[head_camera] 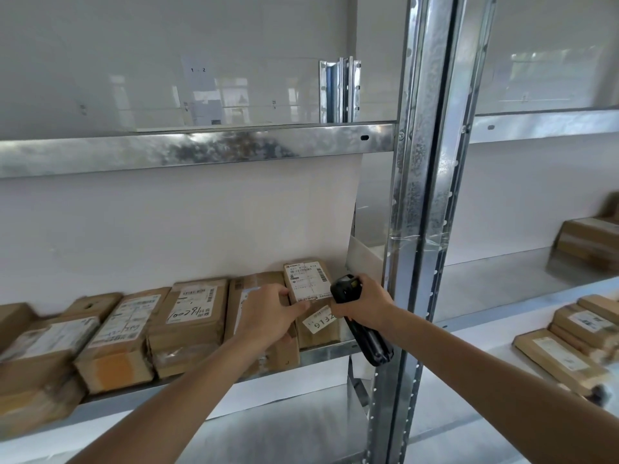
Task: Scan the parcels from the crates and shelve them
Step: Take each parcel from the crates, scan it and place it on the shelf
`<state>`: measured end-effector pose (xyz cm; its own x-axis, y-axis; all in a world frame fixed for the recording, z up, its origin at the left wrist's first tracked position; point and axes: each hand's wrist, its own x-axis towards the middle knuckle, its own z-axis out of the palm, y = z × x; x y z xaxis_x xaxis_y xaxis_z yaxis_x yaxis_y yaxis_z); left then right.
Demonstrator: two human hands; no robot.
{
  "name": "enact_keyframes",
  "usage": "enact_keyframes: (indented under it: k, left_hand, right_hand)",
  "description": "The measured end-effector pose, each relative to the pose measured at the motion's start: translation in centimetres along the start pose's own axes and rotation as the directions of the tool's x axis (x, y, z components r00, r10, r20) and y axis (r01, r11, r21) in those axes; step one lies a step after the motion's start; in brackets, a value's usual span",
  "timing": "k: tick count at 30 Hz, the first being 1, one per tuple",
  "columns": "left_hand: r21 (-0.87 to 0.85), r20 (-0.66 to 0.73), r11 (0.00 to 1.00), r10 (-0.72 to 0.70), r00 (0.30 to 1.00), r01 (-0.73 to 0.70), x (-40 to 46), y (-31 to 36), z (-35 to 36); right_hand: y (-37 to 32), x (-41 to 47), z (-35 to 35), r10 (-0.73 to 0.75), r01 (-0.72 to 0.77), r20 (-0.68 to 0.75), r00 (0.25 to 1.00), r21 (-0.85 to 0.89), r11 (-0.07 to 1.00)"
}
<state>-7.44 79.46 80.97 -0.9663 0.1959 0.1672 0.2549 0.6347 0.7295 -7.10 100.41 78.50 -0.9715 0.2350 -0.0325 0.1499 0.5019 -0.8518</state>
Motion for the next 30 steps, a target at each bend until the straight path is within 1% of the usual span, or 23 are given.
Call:
enact_keyframes:
  k: [5,9,12,15,17,19,22,24,25,27,28,30]
  left_hand:
    - [0.022,-0.071,1.0,-0.008,0.997,0.009,-1.4,-0.3,-1.3]
    - [-0.021,-0.108,1.0,0.007,0.994,-0.01,-3.5,-1.1,-4.1]
    - [-0.047,-0.143,0.998,0.023,0.989,-0.03,-5.6,-2.3,-7.4]
    - [-0.063,-0.197,0.998,-0.024,0.98,0.012,-8.2,-4.6,-12.1]
    - [-0.081,-0.251,0.996,-0.042,0.967,0.022,-10.3,-6.7,-16.0]
    - [-0.047,-0.304,0.998,-0.044,0.952,0.031,-13.3,-9.0,-20.6]
    - [-0.031,-0.39,0.995,-0.101,0.915,0.097,-18.7,-13.1,-27.7]
    - [-0.065,-0.45,0.981,-0.192,0.872,0.182,-22.7,-16.4,-32.5]
    - [-0.116,-0.474,0.972,-0.236,0.848,0.206,-24.8,-18.1,-34.8]
    - [-0.229,-0.499,0.938,-0.342,0.797,0.259,-29.3,-21.3,-39.4]
    - [-0.241,-0.51,0.925,-0.378,0.772,0.294,-32.0,-22.5,-41.6]
    - [-0.198,-0.565,0.906,-0.418,0.711,0.374,-37.0,-25.4,-45.8]
  right_hand:
    - [-0.3,-2.5,-0.9,-0.012,0.011,-0.042,0.999,-0.042,0.999]
    - [-2.5,-5.4,-1.8,-0.088,0.083,-0.05,0.995,-0.089,0.993]
    - [-6.0,-8.0,-1.0,-0.13,0.13,-0.003,0.991,-0.079,0.988]
    - [-10.5,-10.5,2.0,-0.183,0.191,0.08,0.98,-0.103,0.976]
    - [-14.1,-12.5,5.2,-0.228,0.253,0.156,0.961,-0.166,0.953]
    - [-17.7,-14.7,9.2,-0.251,0.306,0.245,0.936,-0.221,0.926]
    - [-23.2,-18.0,16.4,-0.29,0.399,0.36,0.887,-0.279,0.874]
    - [-26.7,-20.6,21.8,-0.333,0.478,0.433,0.838,-0.285,0.831]
    - [-28.5,-22.2,24.6,-0.35,0.509,0.463,0.814,-0.277,0.815]
    - [-31.8,-25.6,30.0,-0.397,0.588,0.539,0.743,-0.241,0.772]
    - [-33.2,-27.3,32.8,-0.411,0.62,0.577,0.706,-0.222,0.752]
    - [-35.8,-30.4,38.2,-0.423,0.673,0.656,0.625,-0.178,0.718]
